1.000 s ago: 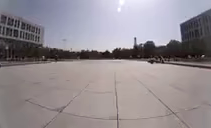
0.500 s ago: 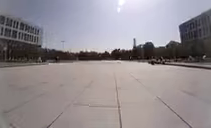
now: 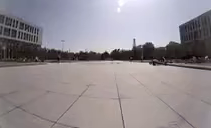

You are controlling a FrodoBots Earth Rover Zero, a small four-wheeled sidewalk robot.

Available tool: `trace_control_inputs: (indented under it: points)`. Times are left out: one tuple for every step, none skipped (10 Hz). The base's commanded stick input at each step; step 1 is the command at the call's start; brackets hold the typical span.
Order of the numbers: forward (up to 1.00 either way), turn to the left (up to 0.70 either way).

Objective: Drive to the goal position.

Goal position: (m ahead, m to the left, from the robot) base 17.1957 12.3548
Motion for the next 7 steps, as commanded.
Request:
trace_control_inputs:
  points:
    - [1.0,0.0]
    - [1.0,0.0]
    - [1.0,0.0]
    - [1.0,0.0]
    - [1.0,0.0]
    - [1.0,0.0]
    - [1.0,0.0]
